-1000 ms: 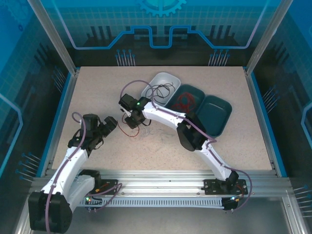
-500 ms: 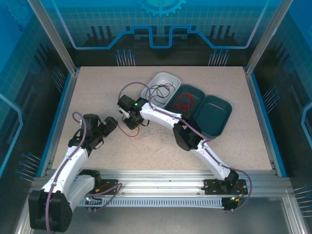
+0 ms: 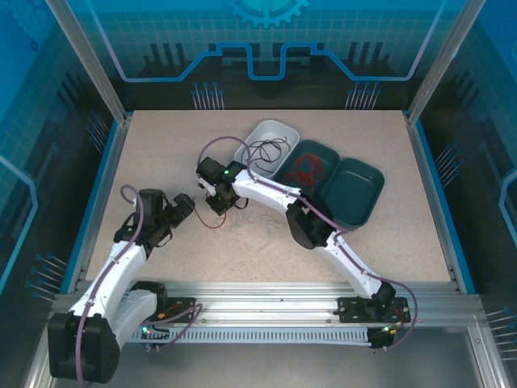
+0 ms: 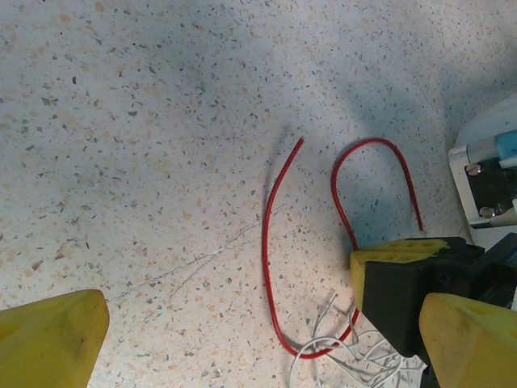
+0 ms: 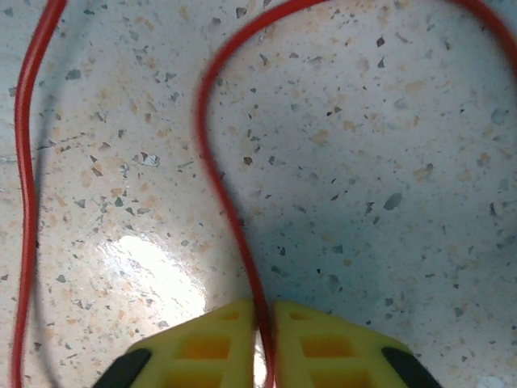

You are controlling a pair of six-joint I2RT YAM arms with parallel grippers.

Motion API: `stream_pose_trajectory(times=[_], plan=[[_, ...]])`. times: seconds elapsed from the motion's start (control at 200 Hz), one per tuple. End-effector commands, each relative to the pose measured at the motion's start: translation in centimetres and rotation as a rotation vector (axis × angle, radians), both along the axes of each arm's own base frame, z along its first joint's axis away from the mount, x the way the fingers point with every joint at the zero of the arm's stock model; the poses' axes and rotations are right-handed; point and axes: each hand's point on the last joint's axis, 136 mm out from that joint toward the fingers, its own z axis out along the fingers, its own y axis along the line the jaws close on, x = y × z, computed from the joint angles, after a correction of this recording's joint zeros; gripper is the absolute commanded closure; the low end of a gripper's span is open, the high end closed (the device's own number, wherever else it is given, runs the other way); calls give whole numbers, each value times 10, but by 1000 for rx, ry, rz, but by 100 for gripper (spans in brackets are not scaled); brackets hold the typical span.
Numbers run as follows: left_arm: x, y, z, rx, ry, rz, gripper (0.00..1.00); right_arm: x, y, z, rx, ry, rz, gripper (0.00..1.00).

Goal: Untangle the cables

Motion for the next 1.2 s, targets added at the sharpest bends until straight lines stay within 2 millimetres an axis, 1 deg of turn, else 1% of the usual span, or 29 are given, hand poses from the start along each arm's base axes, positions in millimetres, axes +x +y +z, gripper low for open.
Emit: stream_pose_trajectory(times=[0.0,0.225,0.315,0.495,0.52,0.525,0.535,0.56,0.77,0.906,1.036,1.196], plan=[[-1,3,-3,-5,8,14,1,-3,2,4,16,21,5,95],[-2,2,-5,-8,11,12,1,3,4,28,63,-27,-12,100],[-3,2,-7,-6,13,9,1,5,3,41,80,-57,-19,100],[-2,2,-7,-5,10,8,1,11,-3,73,116,-147,-41,100],[-2,2,-7,-5,11,8,1,11,-5,70,113,-150,-44,100],[-2,2,-7,-6,11,8,1,11,-5,77,123,-158,-45,100],[-1,2,-7,-6,9,7,1,12,-5,83,132,-168,-46,100],[-1,2,-7,-6,10,6,1,12,-5,90,141,-182,-48,100],[-1,1,-8,-10,12,1,1,15,-18,125,172,-277,-79,100],[-1,1,-8,-12,11,2,1,13,-26,148,193,-323,-93,100],[-1,0,-8,-15,9,1,1,8,-34,175,219,-380,-98,100],[0,-1,-6,-19,5,-6,1,6,-53,204,227,-454,-135,100]])
